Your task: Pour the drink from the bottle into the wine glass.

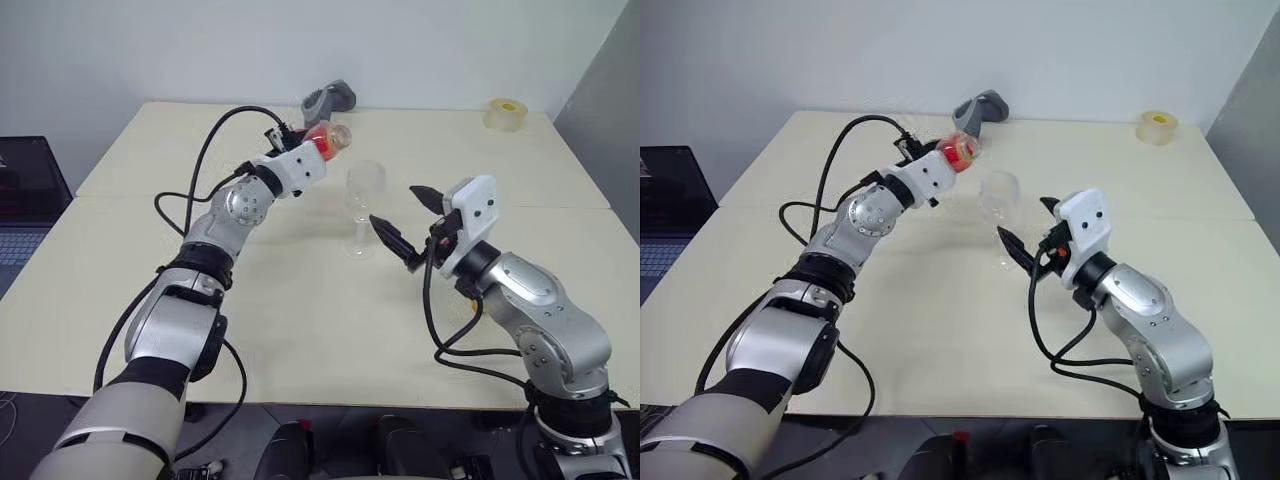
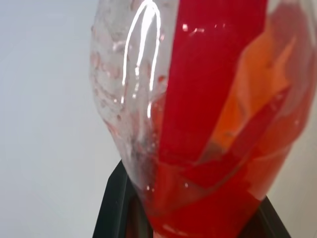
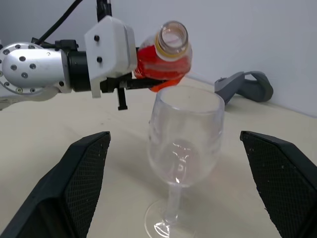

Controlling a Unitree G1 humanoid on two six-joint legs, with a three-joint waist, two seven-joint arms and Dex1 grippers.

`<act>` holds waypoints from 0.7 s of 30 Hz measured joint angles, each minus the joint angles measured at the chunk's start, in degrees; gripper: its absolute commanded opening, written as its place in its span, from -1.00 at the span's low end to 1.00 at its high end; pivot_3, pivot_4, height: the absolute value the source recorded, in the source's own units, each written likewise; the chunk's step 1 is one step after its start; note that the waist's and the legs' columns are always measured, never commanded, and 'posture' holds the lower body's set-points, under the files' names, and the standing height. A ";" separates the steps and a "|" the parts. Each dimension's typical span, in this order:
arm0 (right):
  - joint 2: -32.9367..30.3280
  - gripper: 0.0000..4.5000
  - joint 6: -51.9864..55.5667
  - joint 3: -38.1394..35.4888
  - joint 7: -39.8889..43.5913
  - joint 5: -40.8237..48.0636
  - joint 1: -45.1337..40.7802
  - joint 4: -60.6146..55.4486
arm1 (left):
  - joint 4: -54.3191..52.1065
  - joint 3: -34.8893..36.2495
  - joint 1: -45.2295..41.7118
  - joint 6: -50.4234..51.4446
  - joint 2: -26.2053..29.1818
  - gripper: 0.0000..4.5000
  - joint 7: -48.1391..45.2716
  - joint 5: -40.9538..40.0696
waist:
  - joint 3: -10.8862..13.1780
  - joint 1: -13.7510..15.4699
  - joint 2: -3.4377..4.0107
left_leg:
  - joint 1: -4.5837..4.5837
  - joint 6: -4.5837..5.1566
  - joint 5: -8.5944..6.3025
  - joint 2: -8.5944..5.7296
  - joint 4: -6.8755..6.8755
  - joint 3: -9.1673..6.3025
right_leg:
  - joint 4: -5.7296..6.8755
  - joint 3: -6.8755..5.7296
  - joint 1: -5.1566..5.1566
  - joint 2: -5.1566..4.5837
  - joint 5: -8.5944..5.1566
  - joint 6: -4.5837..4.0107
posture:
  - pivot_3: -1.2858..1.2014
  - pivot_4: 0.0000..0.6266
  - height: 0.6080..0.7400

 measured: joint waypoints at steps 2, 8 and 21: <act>0.92 1.00 -0.27 0.24 0.01 -0.30 -0.73 0.73 | 1.33 -0.81 -1.13 -0.80 0.03 -0.60 1.24 1.40 | 0.00 0.00 0.00 | 0.00 0.00 0.00 0.00 0.00 0.00 | 0.00 -0.01 -0.01 0.00 0.00 0.00 | 0.03 -0.52 1.00; 2.09 1.00 -0.69 1.04 0.02 -1.94 -1.38 1.78 | 3.33 -4.23 -2.82 -2.52 1.04 -0.60 5.91 5.76 | 0.00 -0.05 0.00 | 0.00 0.00 0.00 0.00 -0.01 0.02 | 0.01 0.00 -0.03 0.00 0.00 0.00 | 0.03 -0.52 1.00; 3.22 1.00 -0.68 1.64 0.07 -2.96 -1.63 1.94 | 6.10 -6.82 -5.22 -3.44 2.74 -0.60 11.71 10.46 | 0.00 -0.03 0.00 | -0.01 -0.01 0.00 0.00 -0.01 0.02 | 0.01 -0.01 -0.04 -0.01 0.00 0.00 | 0.03 -0.52 1.00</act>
